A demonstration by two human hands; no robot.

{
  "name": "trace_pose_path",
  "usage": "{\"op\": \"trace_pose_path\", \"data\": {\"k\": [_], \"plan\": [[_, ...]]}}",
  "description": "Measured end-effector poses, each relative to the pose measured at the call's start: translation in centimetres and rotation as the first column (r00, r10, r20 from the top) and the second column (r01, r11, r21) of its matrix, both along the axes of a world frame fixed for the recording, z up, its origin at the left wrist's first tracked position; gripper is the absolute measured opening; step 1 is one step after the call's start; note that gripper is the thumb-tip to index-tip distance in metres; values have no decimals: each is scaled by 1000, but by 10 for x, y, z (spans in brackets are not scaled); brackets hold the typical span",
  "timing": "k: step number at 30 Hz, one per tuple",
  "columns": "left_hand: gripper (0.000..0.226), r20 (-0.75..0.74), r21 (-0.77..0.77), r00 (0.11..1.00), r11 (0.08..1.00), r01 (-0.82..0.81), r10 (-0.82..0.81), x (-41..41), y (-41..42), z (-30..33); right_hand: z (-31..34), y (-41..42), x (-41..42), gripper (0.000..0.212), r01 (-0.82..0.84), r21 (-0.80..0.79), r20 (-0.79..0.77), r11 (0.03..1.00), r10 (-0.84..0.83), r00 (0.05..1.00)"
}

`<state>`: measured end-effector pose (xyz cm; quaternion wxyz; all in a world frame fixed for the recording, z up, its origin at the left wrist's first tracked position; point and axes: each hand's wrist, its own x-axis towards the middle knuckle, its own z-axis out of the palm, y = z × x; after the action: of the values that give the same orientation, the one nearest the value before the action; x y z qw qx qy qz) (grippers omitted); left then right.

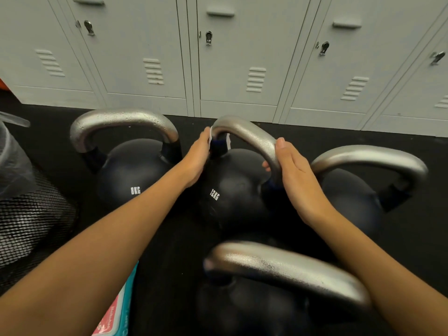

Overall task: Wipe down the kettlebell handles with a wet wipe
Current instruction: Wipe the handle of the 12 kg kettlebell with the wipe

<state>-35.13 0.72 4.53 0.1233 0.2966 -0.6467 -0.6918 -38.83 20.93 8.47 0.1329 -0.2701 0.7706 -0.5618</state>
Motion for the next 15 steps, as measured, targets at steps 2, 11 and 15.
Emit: {"op": "trace_pose_path", "data": {"k": [2, 11, 15], "plan": [[43, 15, -9, 1000, 1000, 15, -15, 4, -2, -10, -1, 1, 0, 42, -16, -2, 1, 1000, 16, 1000], [28, -143, -480, 975, 874, 79, -167, -15, 8, 45, -8, 0, -2, 42, 1, -35, 2, 999, -1, 1000], [30, -92, -311, 990, 947, 77, -111, -21, -1, 42, -10, 0, -2, 43, -8, -56, -19, 998, 7, 1000]]}}
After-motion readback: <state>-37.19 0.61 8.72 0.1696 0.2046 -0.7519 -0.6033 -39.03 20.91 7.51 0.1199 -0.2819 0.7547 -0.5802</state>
